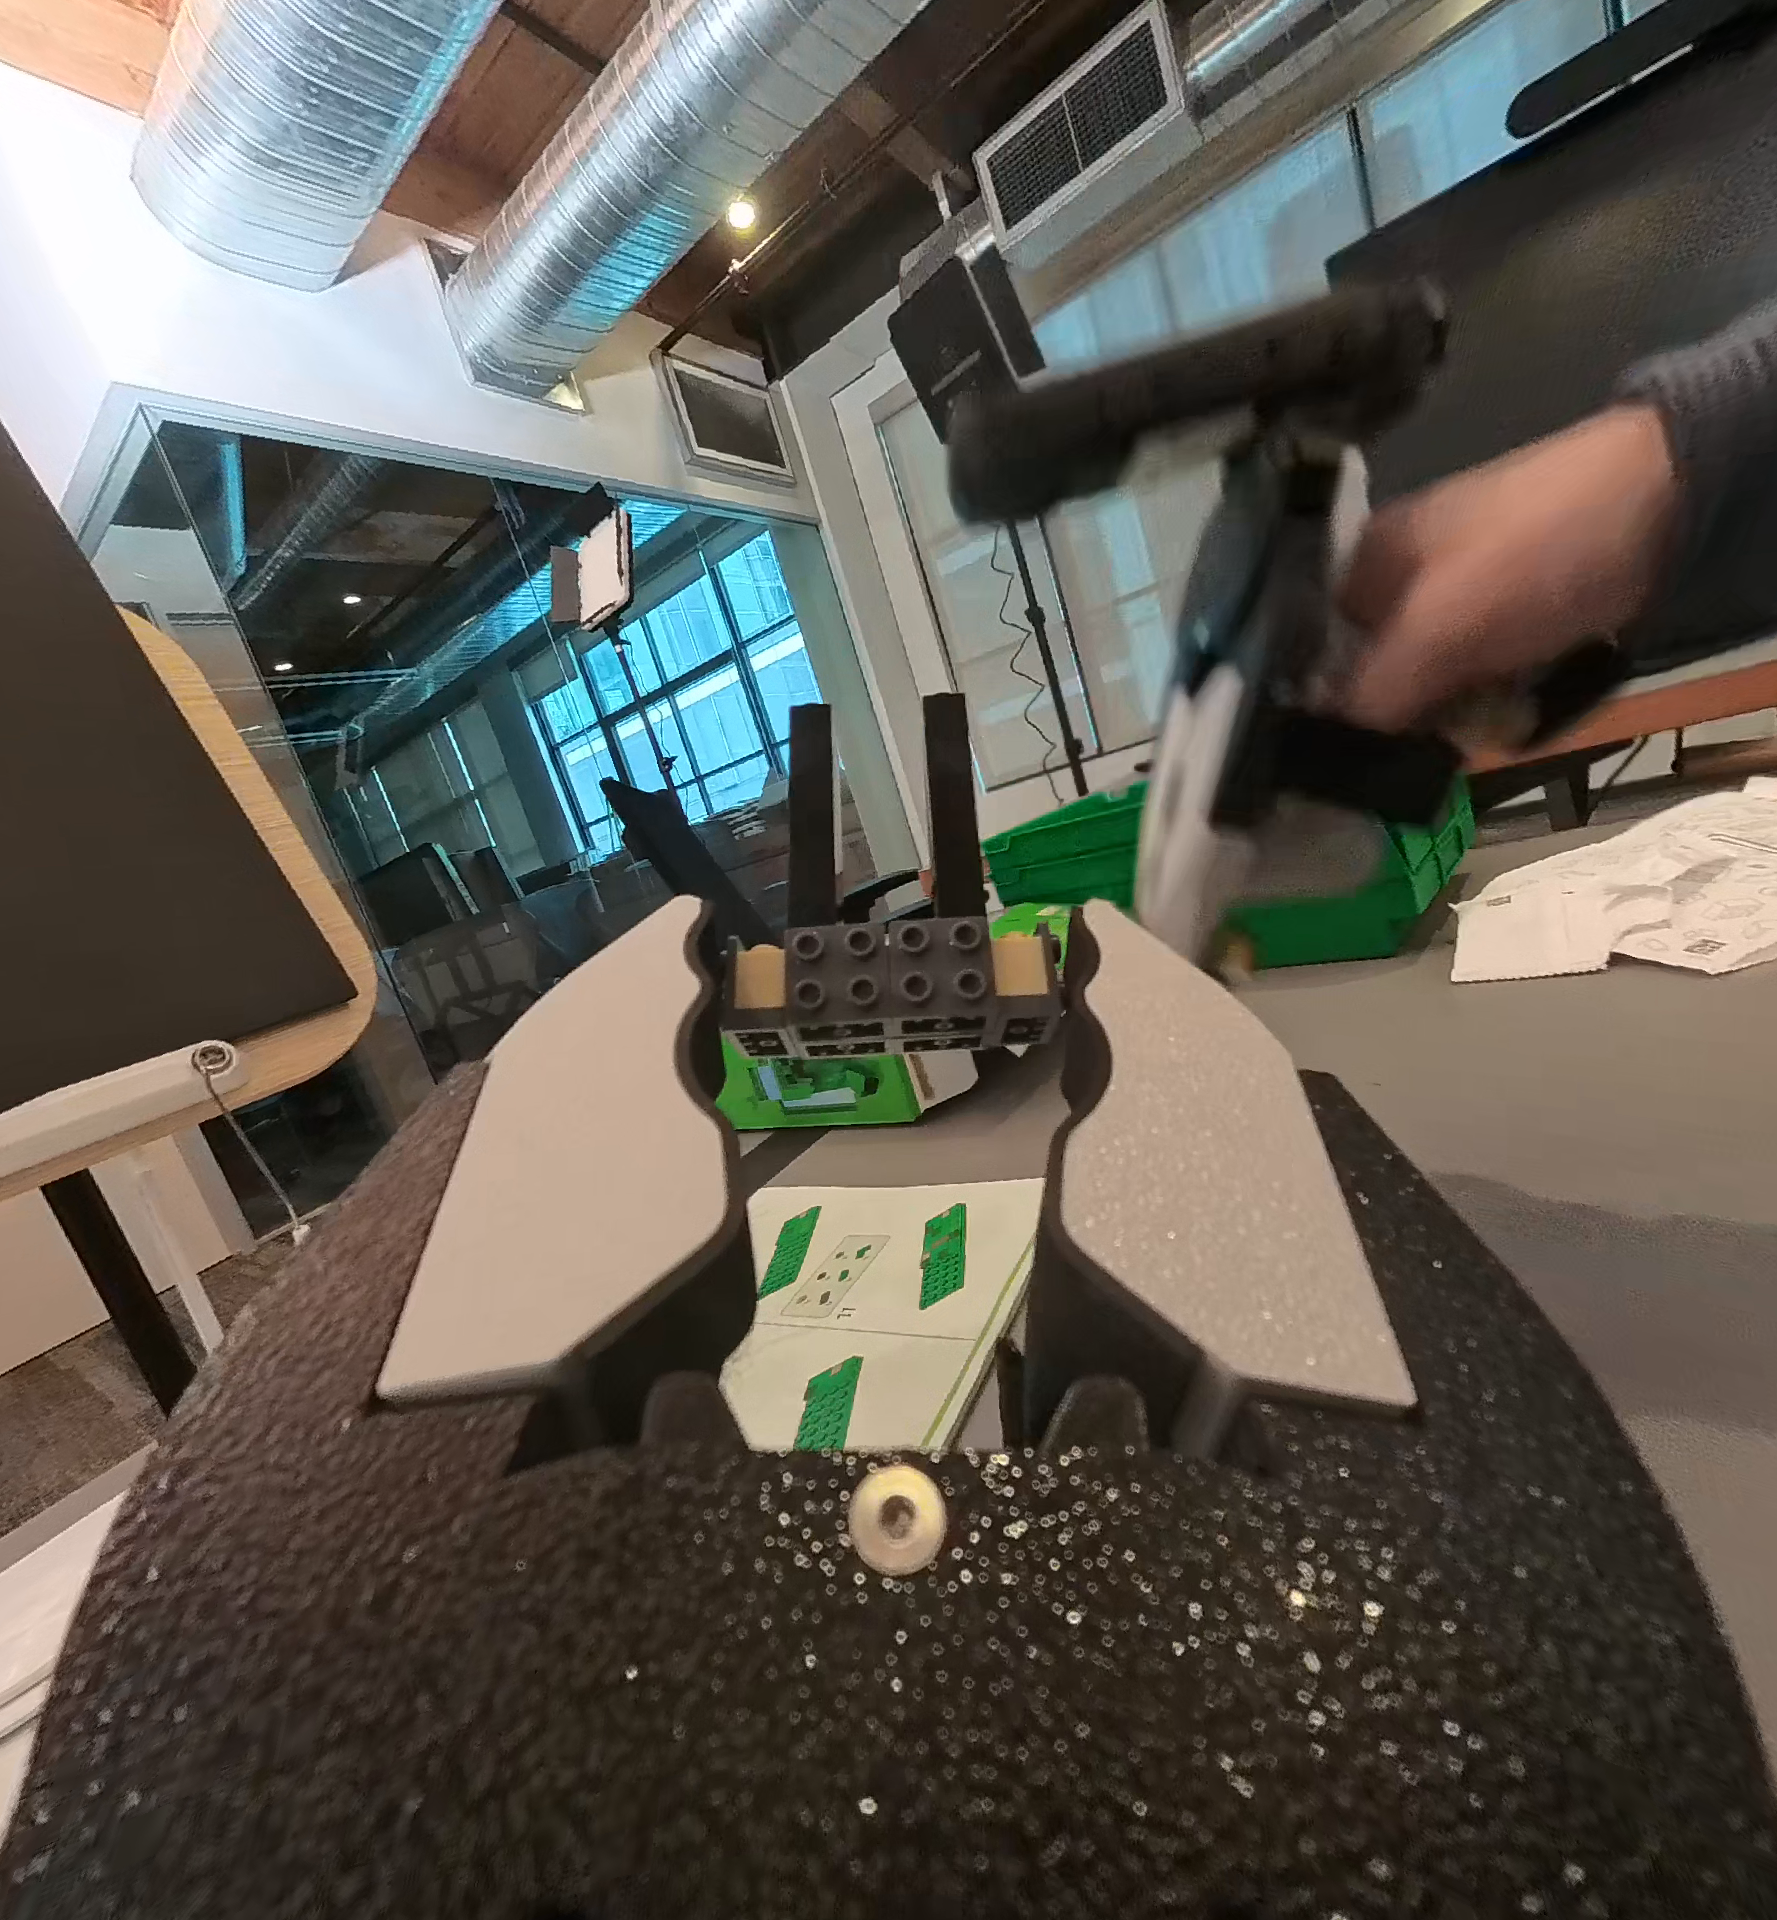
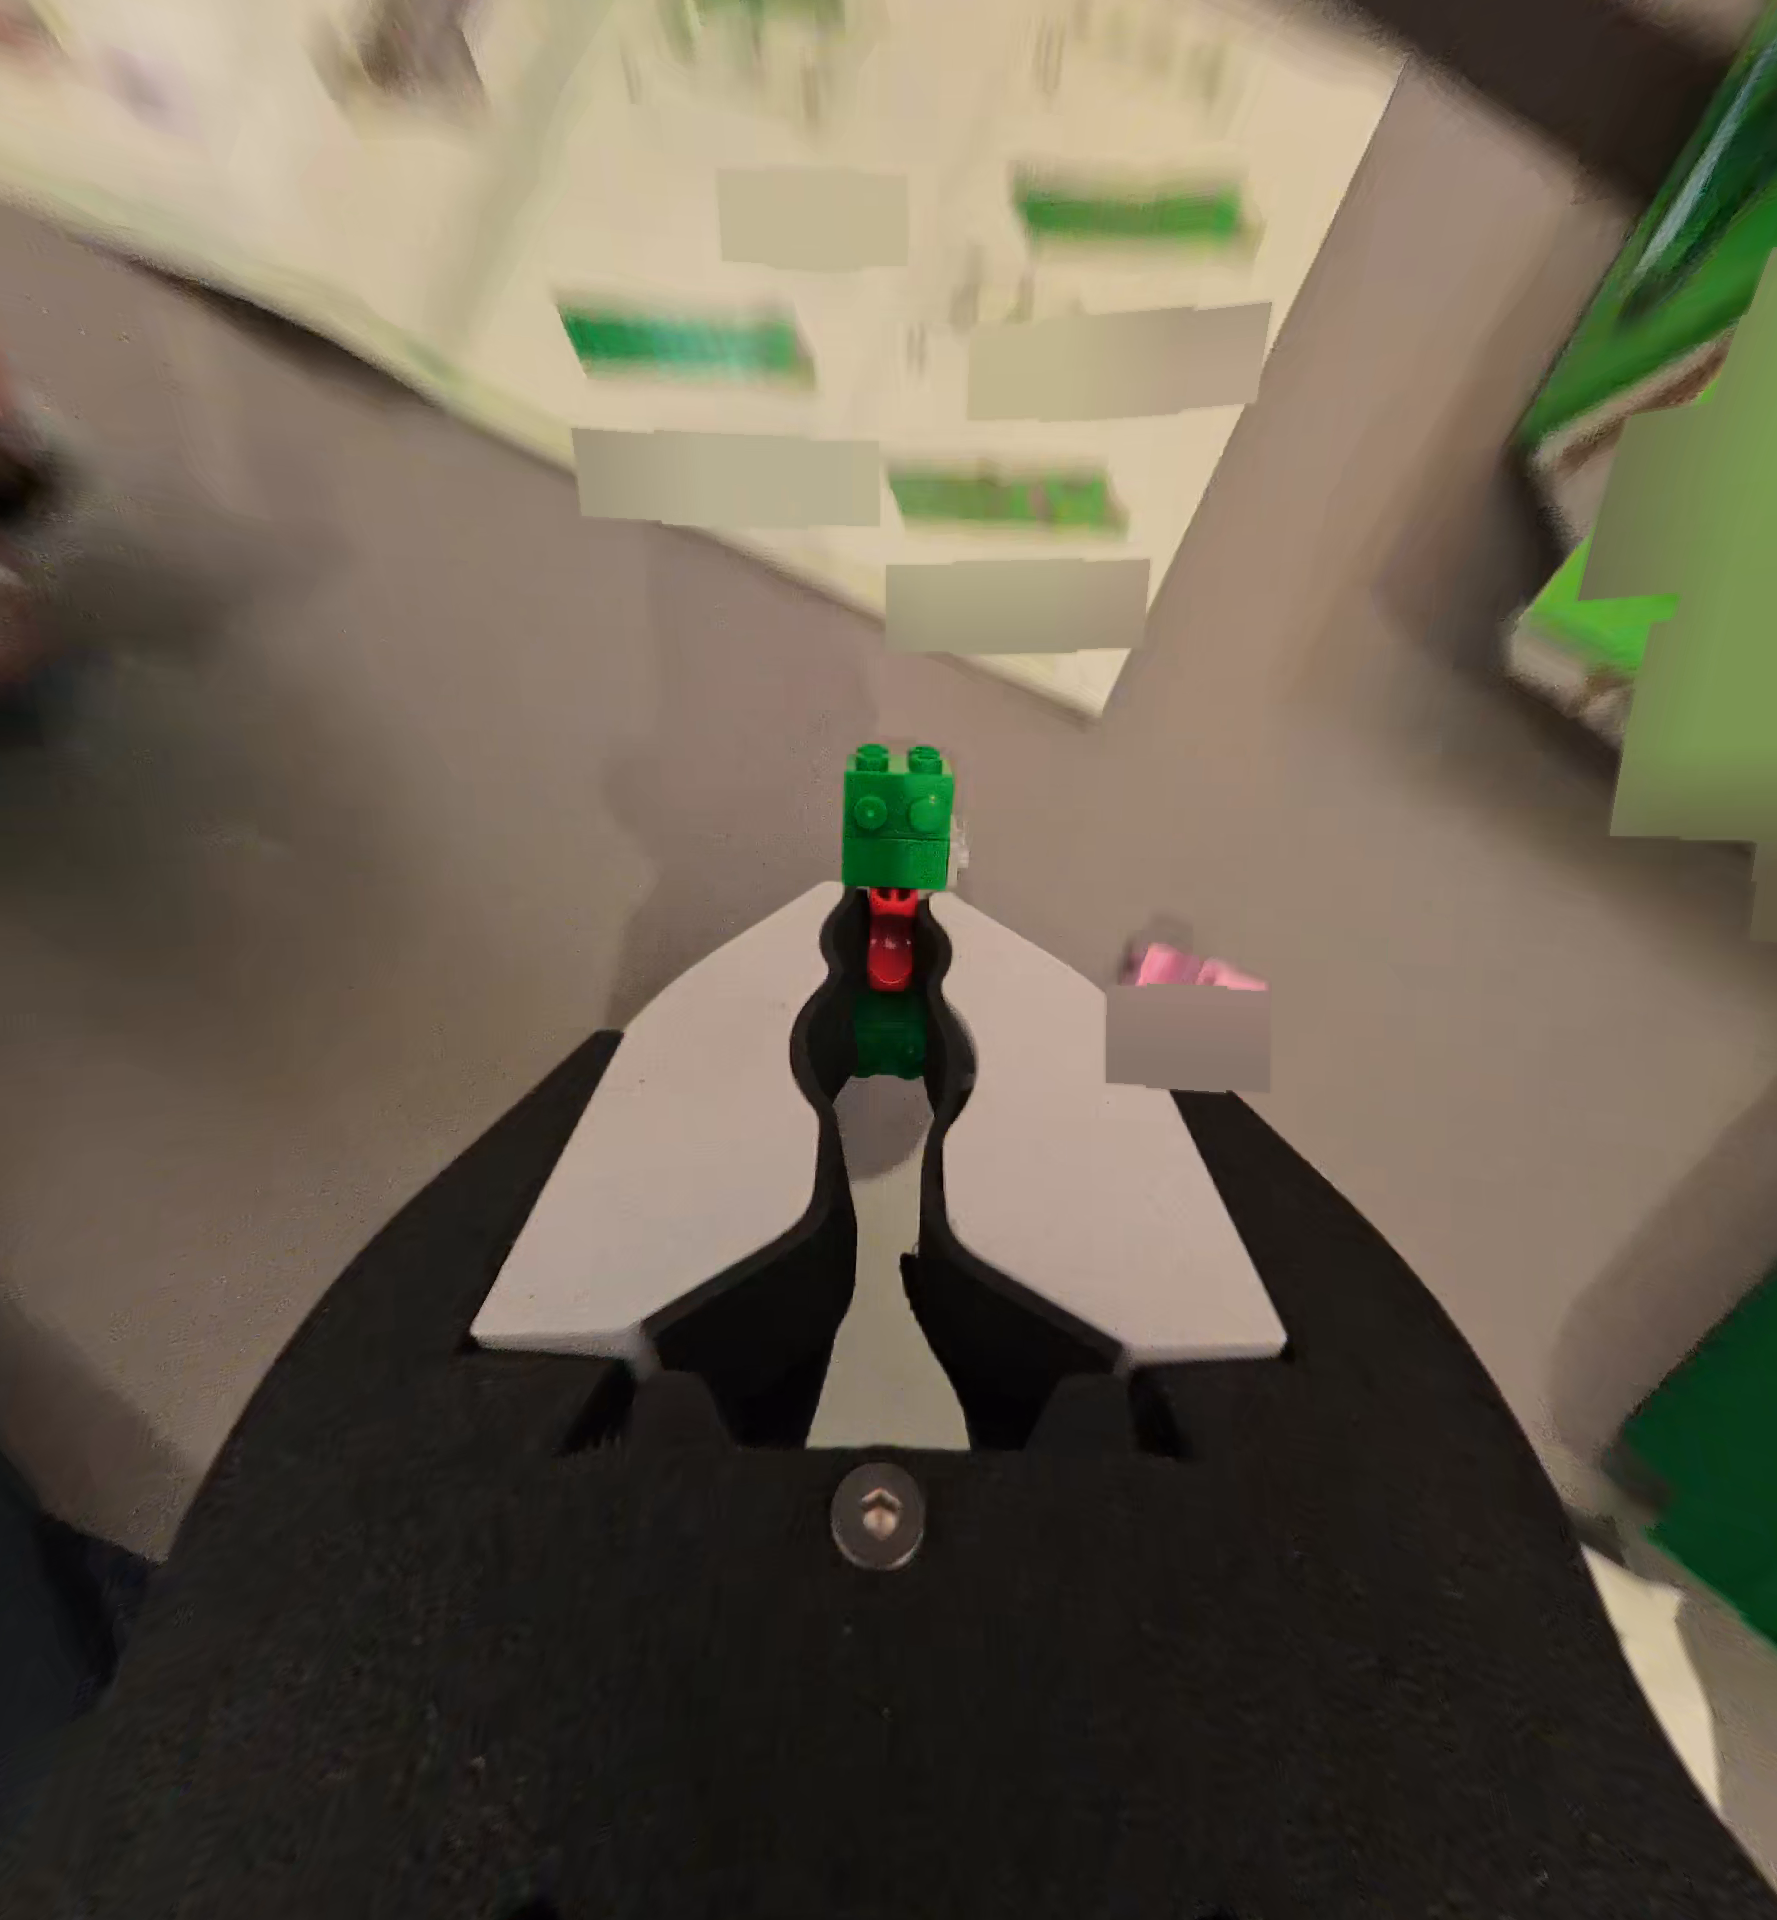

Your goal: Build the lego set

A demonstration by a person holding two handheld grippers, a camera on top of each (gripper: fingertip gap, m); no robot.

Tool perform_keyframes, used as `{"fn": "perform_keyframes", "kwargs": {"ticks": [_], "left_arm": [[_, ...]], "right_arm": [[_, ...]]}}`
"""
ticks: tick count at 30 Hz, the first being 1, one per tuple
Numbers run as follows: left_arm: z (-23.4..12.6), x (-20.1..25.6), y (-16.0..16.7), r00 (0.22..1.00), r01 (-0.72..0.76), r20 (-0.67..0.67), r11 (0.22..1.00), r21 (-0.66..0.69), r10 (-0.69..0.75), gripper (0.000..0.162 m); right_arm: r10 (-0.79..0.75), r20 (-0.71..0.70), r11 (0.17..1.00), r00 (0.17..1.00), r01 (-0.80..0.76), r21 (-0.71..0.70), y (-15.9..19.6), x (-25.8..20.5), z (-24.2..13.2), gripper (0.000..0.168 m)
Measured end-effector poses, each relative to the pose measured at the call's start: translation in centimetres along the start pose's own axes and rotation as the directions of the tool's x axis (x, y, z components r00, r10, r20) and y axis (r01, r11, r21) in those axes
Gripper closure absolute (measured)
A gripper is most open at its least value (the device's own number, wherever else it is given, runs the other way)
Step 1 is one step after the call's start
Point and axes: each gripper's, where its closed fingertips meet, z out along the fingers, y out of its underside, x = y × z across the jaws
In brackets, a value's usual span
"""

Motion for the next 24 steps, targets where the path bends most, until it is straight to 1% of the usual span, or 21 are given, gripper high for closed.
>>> {"fn": "perform_keyframes", "kwargs": {"ticks": [3,6,8,14,19,21,23,24], "left_arm": [[0.0,0.0,0.0,1.0,-0.002,0.004,1.0,-0.001,0.002,0.099],[0.0,0.0,0.1,1.0,-0.002,0.005,1.0,-0.003,0.002,0.099],[0.0,-0.1,0.1,1.0,-0.002,0.006,1.0,-0.002,0.002,0.099],[0.0,-0.1,0.0,1.0,-0.001,0.009,1.0,0.001,0.001,0.099],[0.0,-0.1,0.0,1.0,0.001,0.009,1.0,0.003,-0.001,0.099],[-0.1,-0.1,0.0,1.0,0.0,0.009,1.0,0.005,0.0,0.099],[-0.1,-0.2,-0.1,1.0,0.0,0.012,1.0,0.006,0.0,0.099],[-0.1,-0.2,-0.1,1.0,0.001,0.014,1.0,0.008,-0.001,0.099]], "right_arm": [[-0.029,-0.009,0.99,1.0,0.028,-0.135,4.7,-0.5,4.1,0.16],[-0.055,0.002,0.98,0.998,0.055,-0.193,7.0,-1.4,6.4,0.16],[-0.069,-0.014,0.983,0.997,0.066,-0.174,6.8,-1.5,6.5,0.161],[-0.104,-0.024,0.975,0.994,0.097,-0.2,6.8,-1.5,6.6,0.161],[-0.1,0.013,0.97,0.995,0.1,-0.221,6.9,-2.2,6.7,0.159],[-0.08,0.023,0.974,0.997,0.083,-0.209,6.5,-2.4,6.5,0.136],[-0.061,0.029,0.984,0.998,0.065,-0.163,5.5,-2.3,5.6,0.123],[-0.052,0.028,0.991,0.998,0.055,-0.12,4.5,-2.1,4.7,0.121]]}}
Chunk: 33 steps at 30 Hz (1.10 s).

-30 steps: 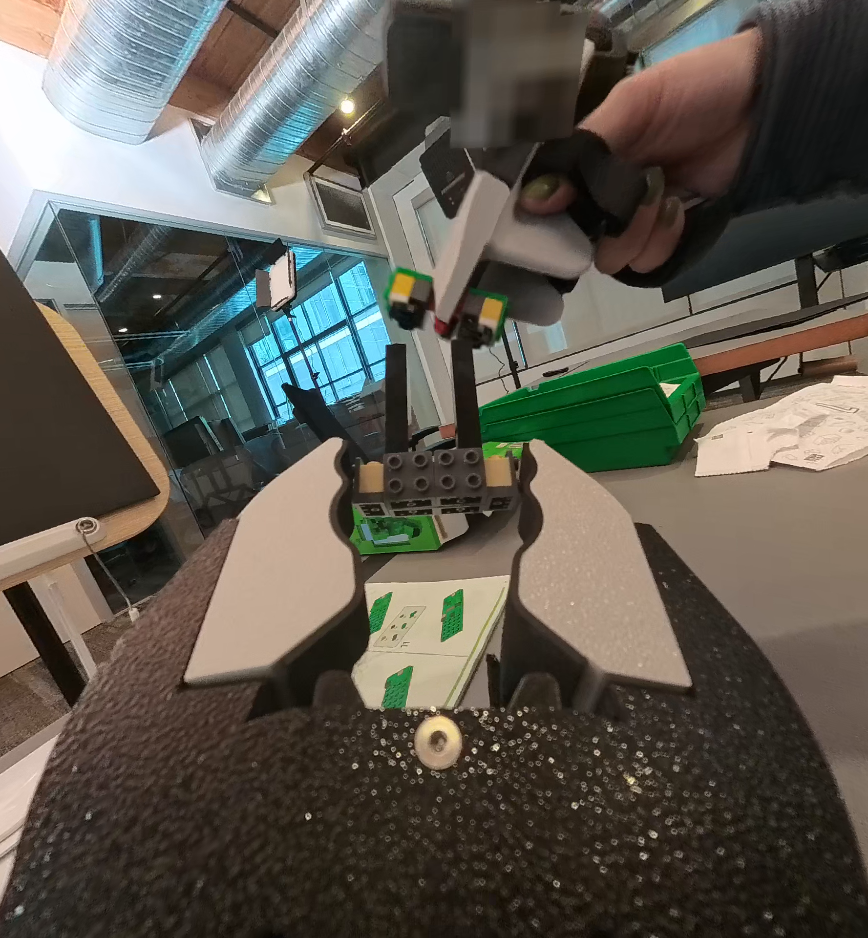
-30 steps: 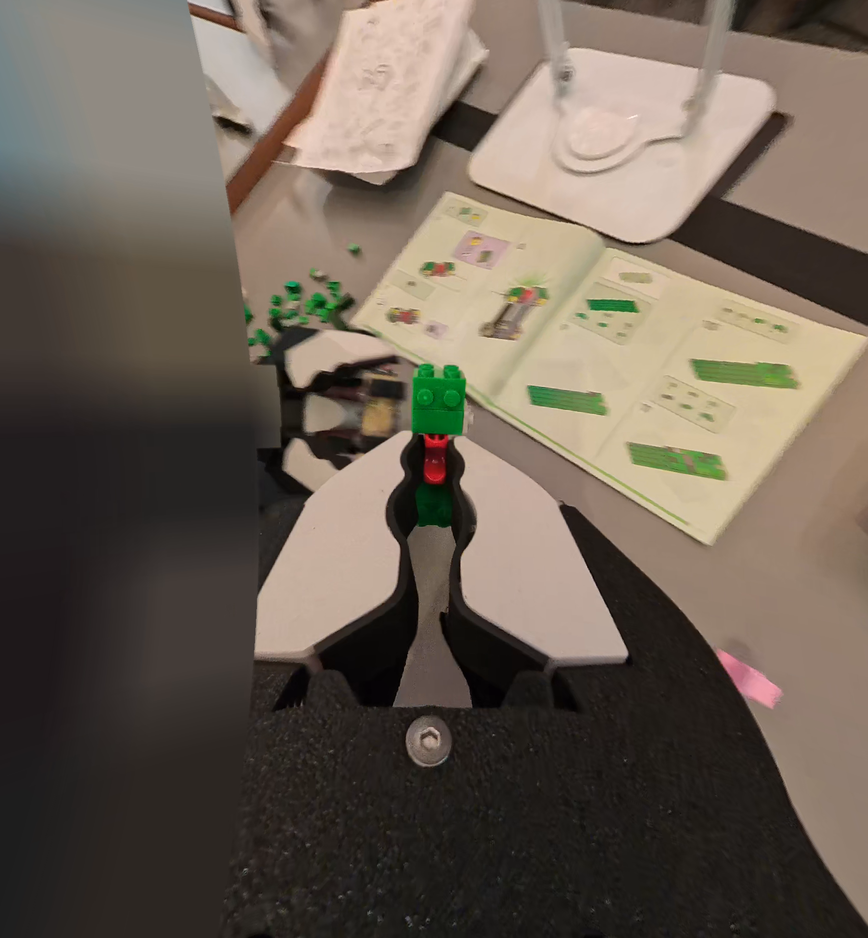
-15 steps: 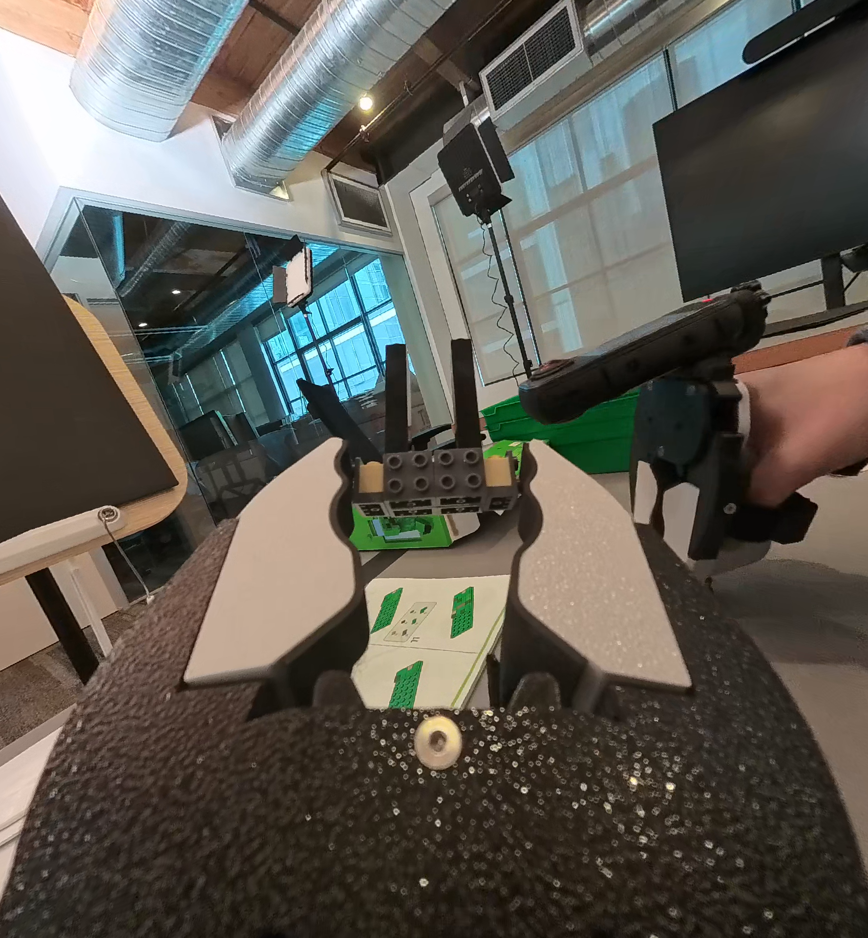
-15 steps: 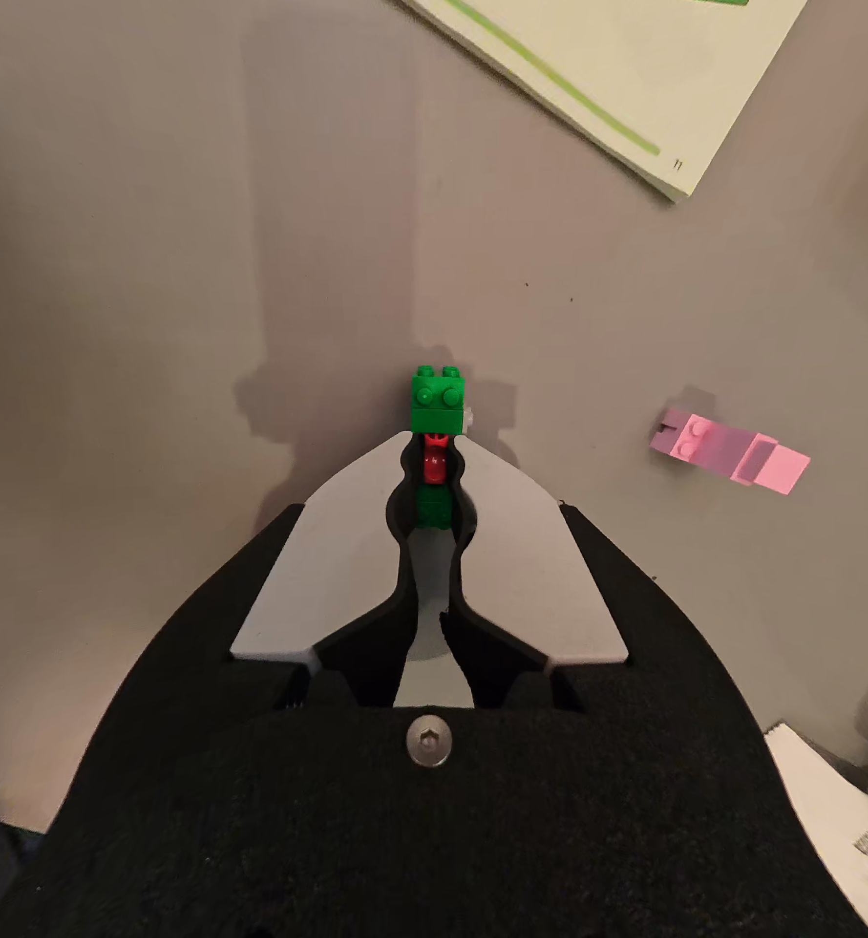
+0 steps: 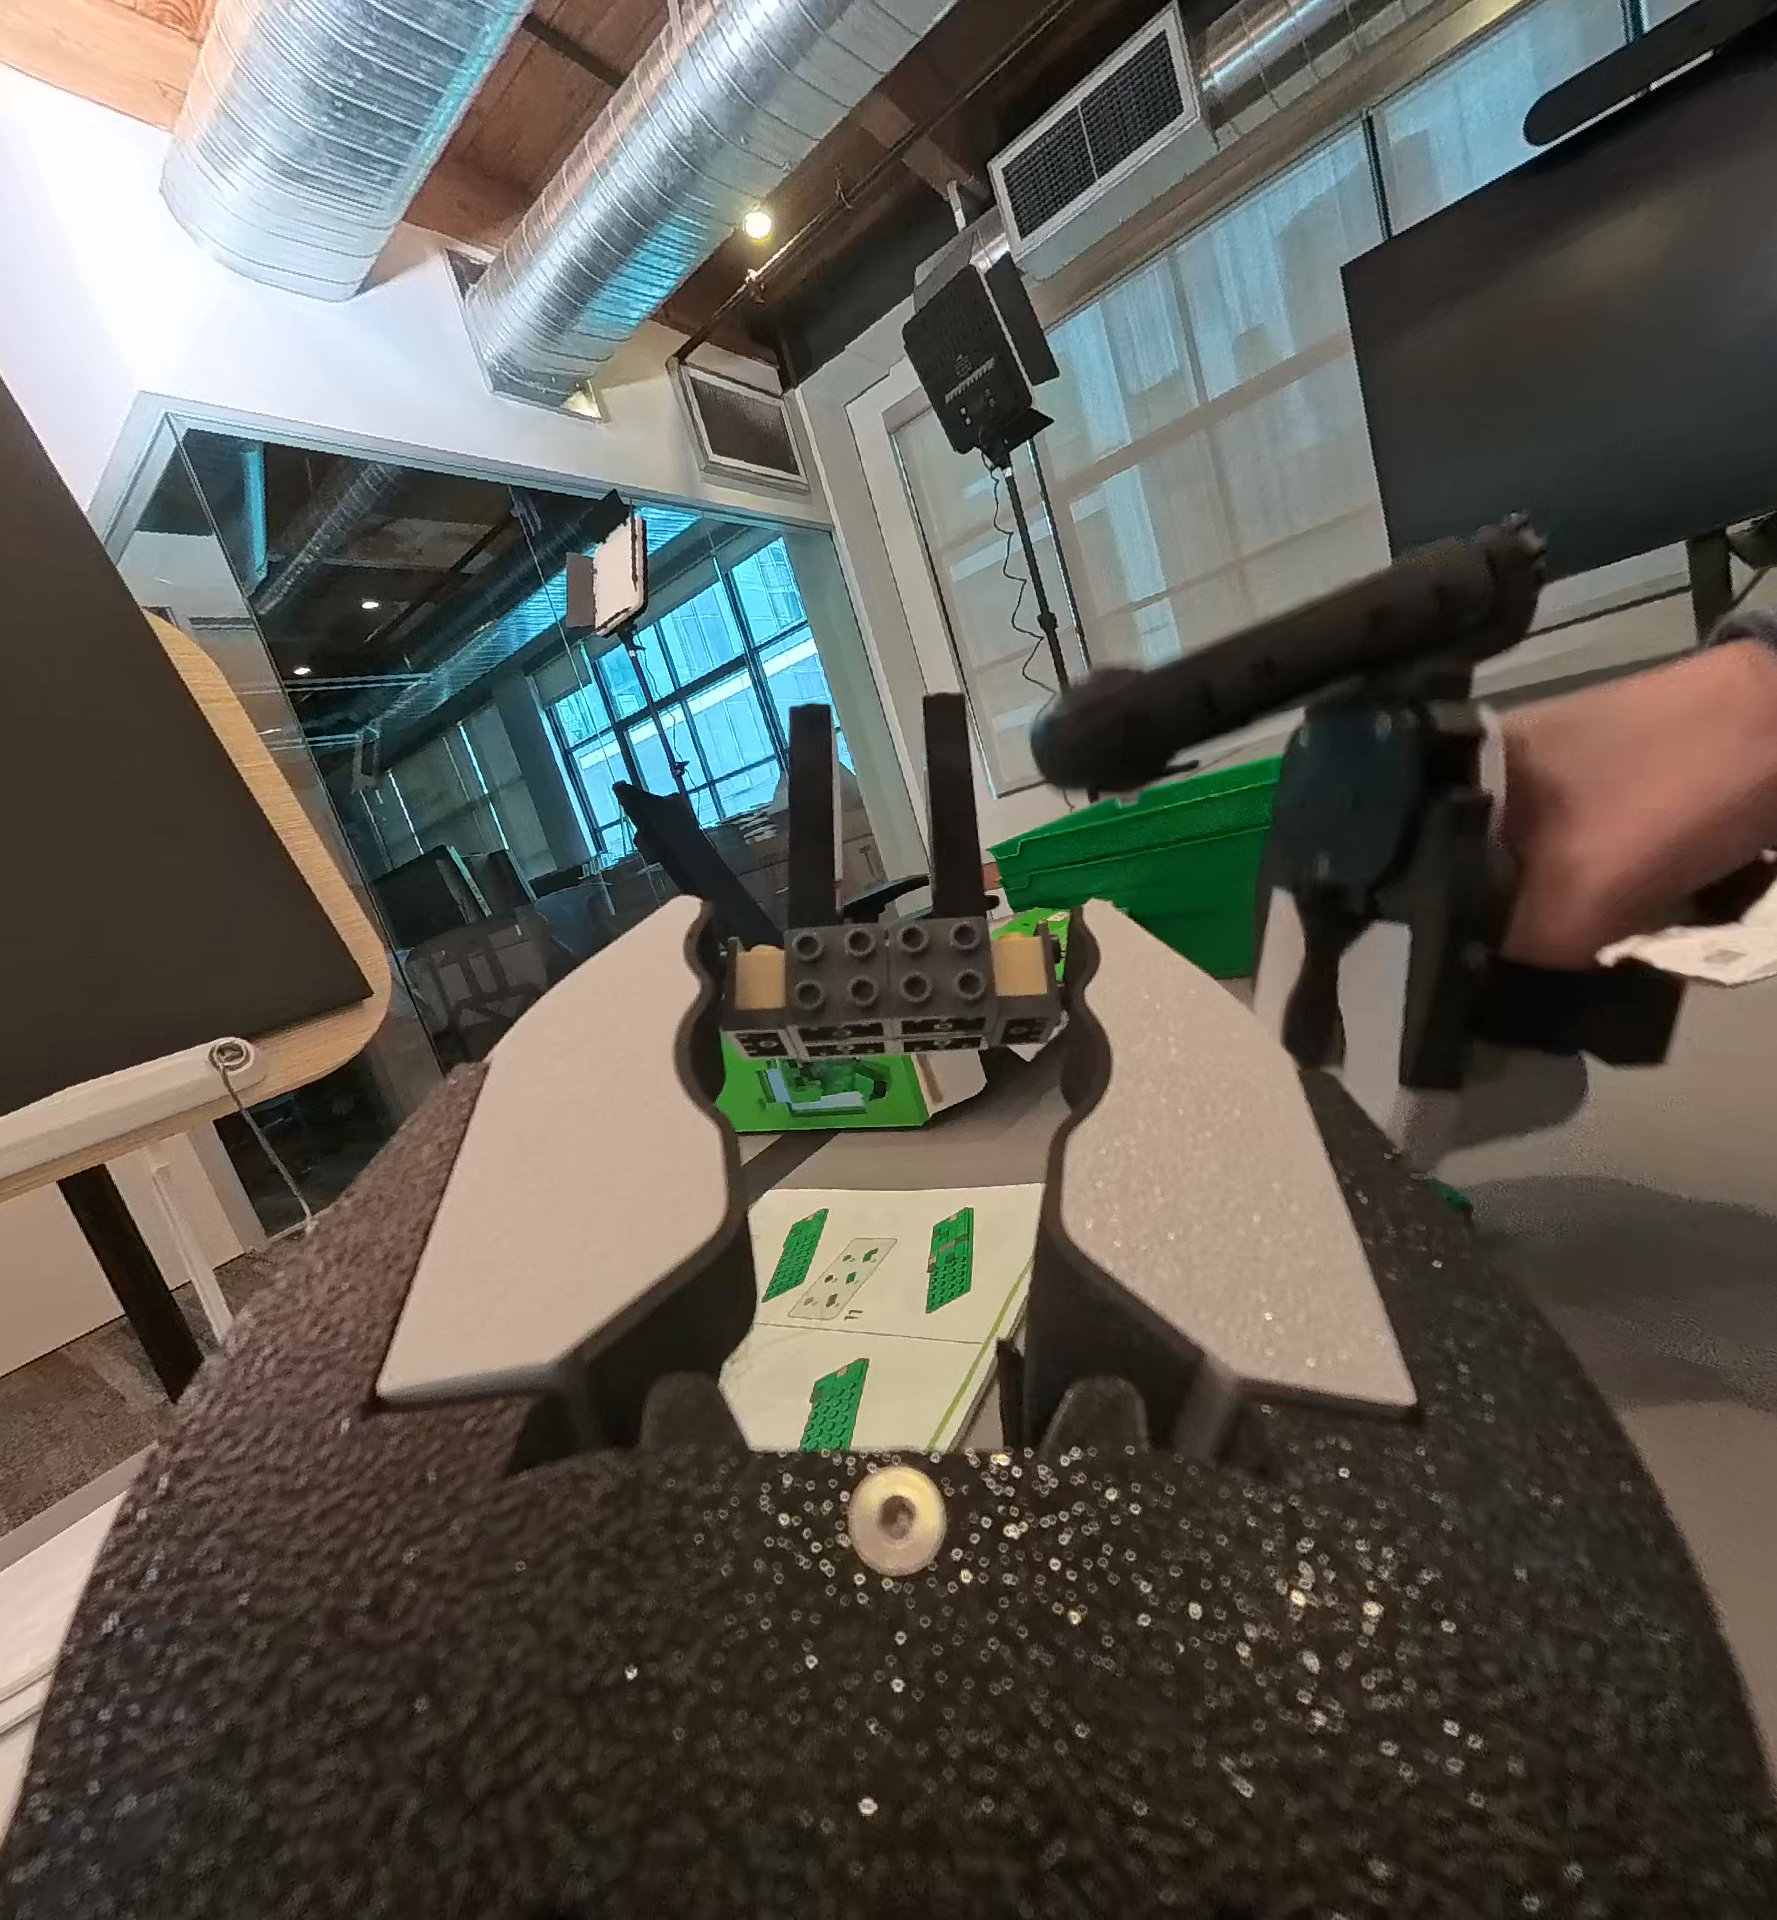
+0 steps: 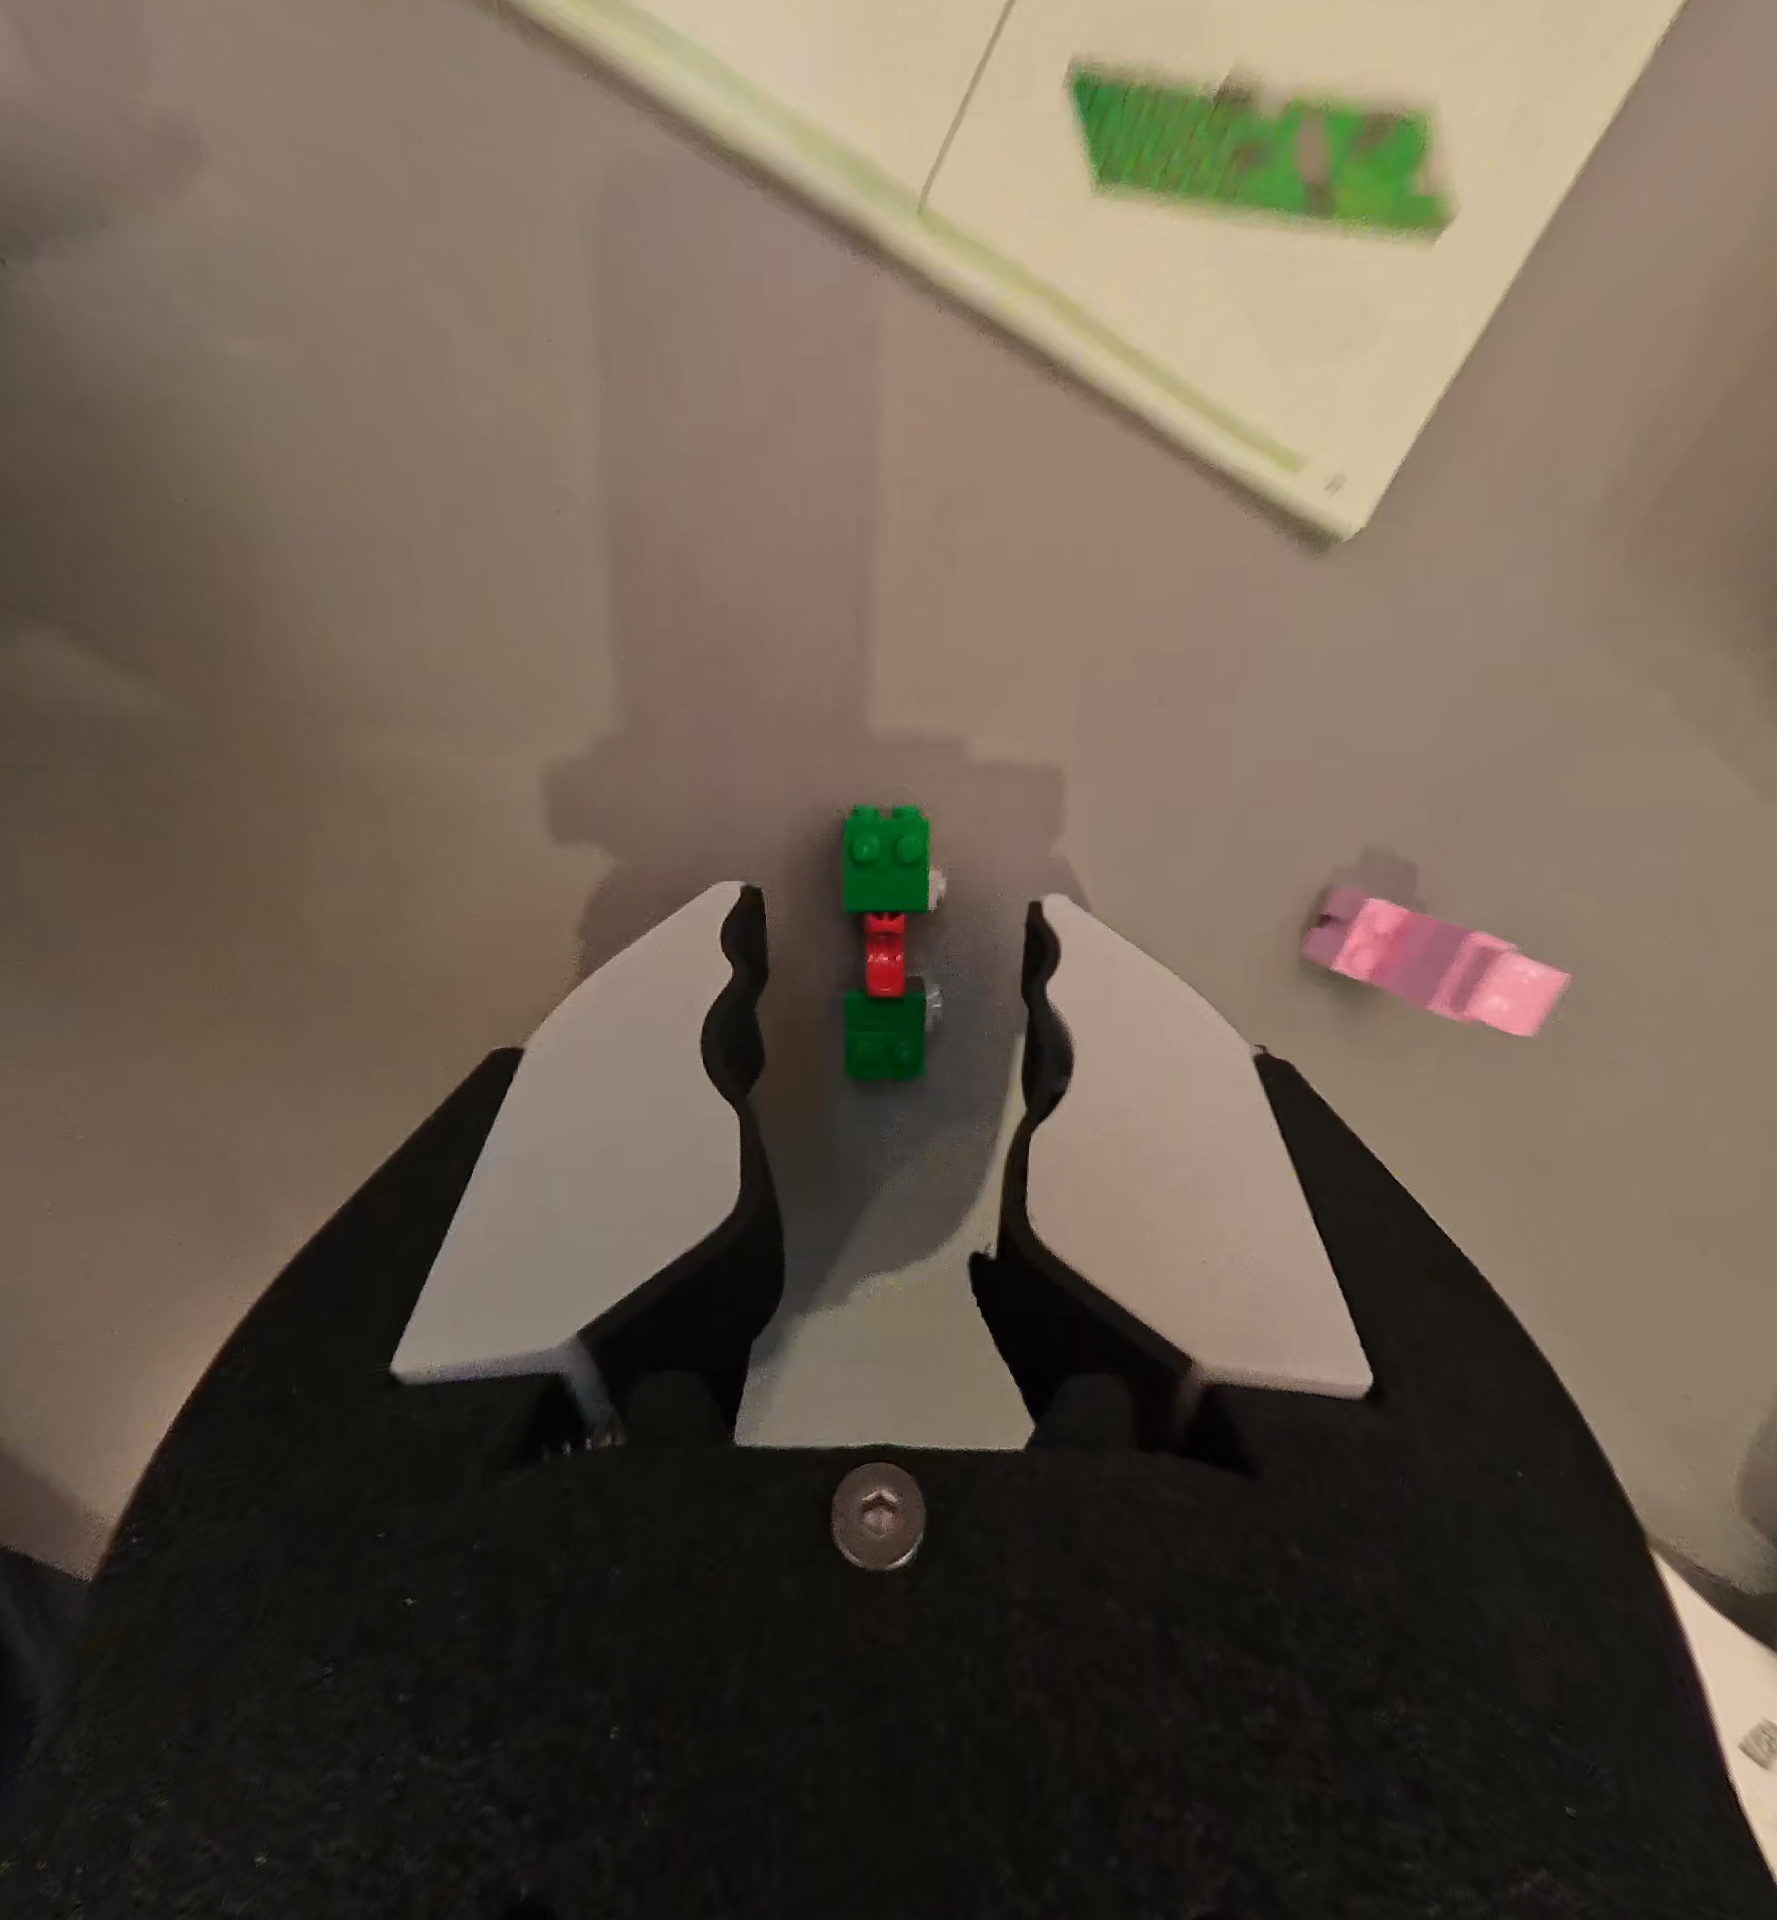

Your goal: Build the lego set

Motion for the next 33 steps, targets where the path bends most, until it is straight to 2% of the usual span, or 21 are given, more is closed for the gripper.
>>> {"fn": "perform_keyframes", "kwargs": {"ticks": [1,3,6,9,13,16,20,22,24,26,30,33], "left_arm": [[0.0,-0.1,0.0,1.0,0.001,0.003,1.0,0.002,-0.001,0.099],[0.0,-0.2,-0.1,1.0,0.002,0.013,1.0,0.005,-0.002,0.099],[-0.1,-0.4,-0.3,0.999,-0.01,0.038,1.0,0.012,0.01,0.099],[-0.2,-0.6,-0.4,0.998,-0.026,0.054,0.999,0.019,0.025,0.099],[-0.3,-0.6,-0.6,0.997,-0.042,0.065,0.999,0.023,0.041,0.099],[-0.3,-0.3,-0.7,0.996,-0.065,0.063,0.998,0.026,0.063,0.099],[-0.2,0.1,-0.9,0.995,-0.091,0.051,0.995,0.029,0.09,0.099],[-0.1,0.3,-0.9,0.994,-0.1,0.046,0.995,0.028,0.098,0.099],[-0.1,0.5,-0.9,0.996,-0.086,0.032,0.995,0.041,0.084,0.099],[0.1,0.8,-1.1,0.999,-0.039,-0.007,0.997,0.068,0.039,0.098],[0.3,1.1,-1.3,0.988,0.126,-0.099,0.987,0.097,-0.116,0.086],[0.0,1.5,-2.0,0.91,0.361,-0.264,0.925,0.121,-0.32,0.078]], "right_arm": [[0.017,0.01,0.998,1.0,-0.017,0.063,-1.2,0.1,-1.3,0.12],[0.044,0.121,0.961,0.992,-0.075,0.265,-4.8,-1.1,-4.5,0.112],[-0.023,0.391,0.805,0.92,-0.215,0.553,-10.1,-4.9,-9.9,0.102],[-0.097,0.456,0.709,0.885,-0.26,0.655,-12.4,-7.5,-12.1,0.102],[-0.097,0.477,0.715,0.874,-0.272,0.643,-13.3,-9.8,-11.0,0.1],[-0.097,0.464,0.735,0.88,-0.251,0.63,-13.5,-10.9,-9.7,0.106],[-0.097,0.423,0.757,0.901,-0.21,0.619,-13.4,-10.8,-8.8,0.124],[-0.116,0.431,0.763,0.895,-0.198,0.615,-13.4,-11.0,-8.9,0.14],[-0.129,0.44,0.771,0.889,-0.19,0.608,-13.3,-11.2,-9.0,0.144],[-0.134,0.427,0.77,0.894,-0.177,0.613,-13.2,-10.8,-9.1,0.144],[-0.176,0.395,0.742,0.902,-0.142,0.656,-12.9,-9.8,-9.8,0.144],[-0.199,0.344,0.709,0.918,-0.107,0.697,-12.7,-8.6,-10.6,0.144]]}}
